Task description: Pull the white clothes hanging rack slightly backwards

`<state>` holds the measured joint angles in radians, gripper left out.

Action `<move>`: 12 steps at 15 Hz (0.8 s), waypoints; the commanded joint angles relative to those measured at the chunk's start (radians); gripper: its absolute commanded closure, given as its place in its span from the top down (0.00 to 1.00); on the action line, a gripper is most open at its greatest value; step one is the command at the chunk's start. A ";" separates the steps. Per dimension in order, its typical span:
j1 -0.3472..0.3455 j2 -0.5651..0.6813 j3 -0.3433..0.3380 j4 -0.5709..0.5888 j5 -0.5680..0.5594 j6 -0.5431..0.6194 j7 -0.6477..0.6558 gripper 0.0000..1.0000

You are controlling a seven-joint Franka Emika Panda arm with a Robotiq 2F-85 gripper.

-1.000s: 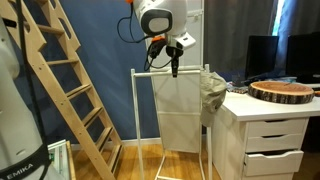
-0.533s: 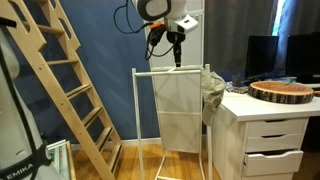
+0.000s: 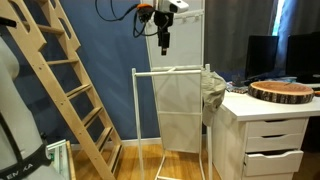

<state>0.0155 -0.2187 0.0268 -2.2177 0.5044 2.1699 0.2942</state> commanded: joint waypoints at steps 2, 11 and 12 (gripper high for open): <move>-0.014 -0.028 0.020 0.094 -0.217 -0.227 0.056 1.00; -0.005 -0.028 0.051 0.180 -0.592 -0.363 0.075 1.00; -0.004 -0.027 0.053 0.184 -0.618 -0.377 0.061 1.00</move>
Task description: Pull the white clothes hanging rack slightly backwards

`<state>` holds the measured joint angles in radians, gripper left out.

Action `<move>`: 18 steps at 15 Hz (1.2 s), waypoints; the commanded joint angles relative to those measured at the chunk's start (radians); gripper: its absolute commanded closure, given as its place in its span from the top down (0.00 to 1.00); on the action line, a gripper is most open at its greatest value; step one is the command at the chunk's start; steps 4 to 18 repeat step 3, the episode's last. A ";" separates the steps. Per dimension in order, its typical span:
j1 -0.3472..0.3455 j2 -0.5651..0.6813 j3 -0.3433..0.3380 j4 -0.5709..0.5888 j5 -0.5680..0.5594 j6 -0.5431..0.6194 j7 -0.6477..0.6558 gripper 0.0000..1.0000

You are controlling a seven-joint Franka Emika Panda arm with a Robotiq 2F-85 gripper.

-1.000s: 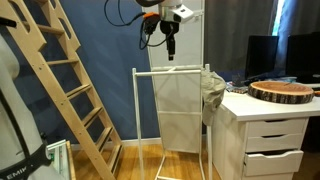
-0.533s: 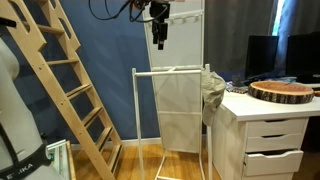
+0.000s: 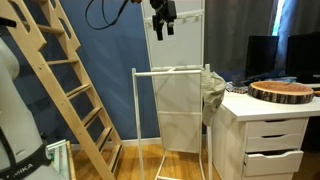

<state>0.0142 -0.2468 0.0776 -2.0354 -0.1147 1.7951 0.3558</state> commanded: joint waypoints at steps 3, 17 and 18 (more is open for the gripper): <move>-0.002 0.003 0.003 0.003 -0.016 -0.006 -0.013 1.00; -0.002 0.003 0.003 0.003 -0.016 -0.006 -0.013 1.00; -0.002 0.003 0.003 0.003 -0.016 -0.006 -0.013 1.00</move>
